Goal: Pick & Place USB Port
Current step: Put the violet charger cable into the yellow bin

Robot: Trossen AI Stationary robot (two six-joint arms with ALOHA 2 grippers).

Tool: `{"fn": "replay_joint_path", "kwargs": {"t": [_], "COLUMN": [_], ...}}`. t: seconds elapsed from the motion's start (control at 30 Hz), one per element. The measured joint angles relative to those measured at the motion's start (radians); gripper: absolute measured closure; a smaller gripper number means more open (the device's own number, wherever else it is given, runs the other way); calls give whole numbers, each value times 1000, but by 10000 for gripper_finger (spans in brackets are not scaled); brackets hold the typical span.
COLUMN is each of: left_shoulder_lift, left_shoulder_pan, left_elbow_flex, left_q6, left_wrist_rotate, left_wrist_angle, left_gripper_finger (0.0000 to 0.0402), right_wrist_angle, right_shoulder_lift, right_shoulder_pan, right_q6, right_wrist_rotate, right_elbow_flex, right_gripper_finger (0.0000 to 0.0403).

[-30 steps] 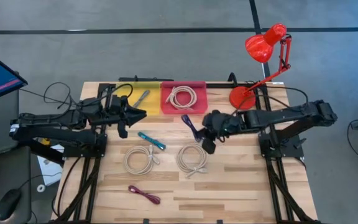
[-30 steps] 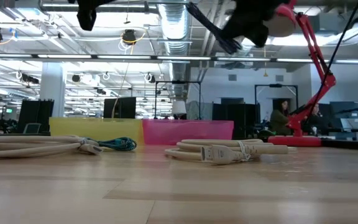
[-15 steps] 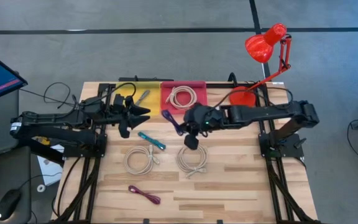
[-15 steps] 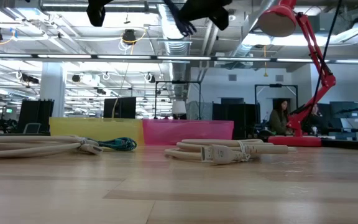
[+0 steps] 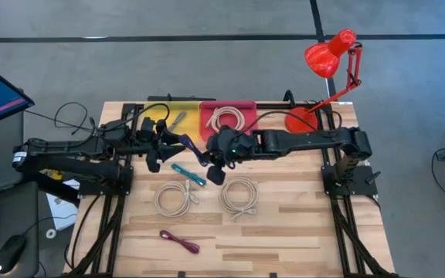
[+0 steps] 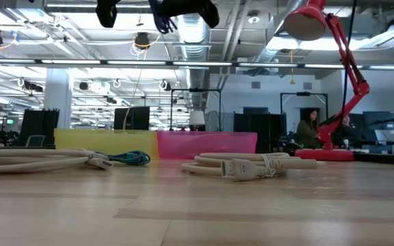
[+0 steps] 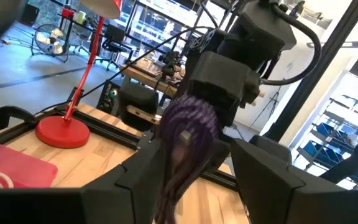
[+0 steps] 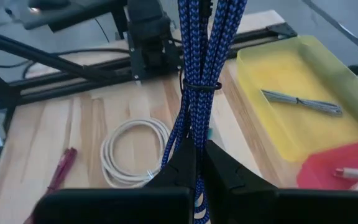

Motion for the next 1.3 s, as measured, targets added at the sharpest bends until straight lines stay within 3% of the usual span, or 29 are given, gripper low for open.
{"fn": "replay_joint_path", "kwargs": {"t": [0.2,0.4,0.8,0.9,1.3], "left_shoulder_lift": [0,0,0,0,-2], "left_shoulder_pan": [0,0,0,0,0], "left_elbow_flex": [0,0,0,0,0], "left_q6": [0,0,5,5,53], "left_wrist_rotate": [-2,-1,-9,-8,-45], "left_wrist_angle": [1,1,-1,0,0], "left_gripper_finger": [213,237,377,385,384], "right_wrist_angle": [-16,-26,-28,-29,-55], "right_shoulder_lift": [64,68,65,65,48], "right_shoulder_pan": [-15,-16,-16,-17,-8], "right_q6": [-23,-23,-40,-47,-47], "right_wrist_rotate": [-25,-25,-25,-26,-88], "right_elbow_flex": [89,94,94,94,94], "right_gripper_finger": [403,403,403,402,311]}}
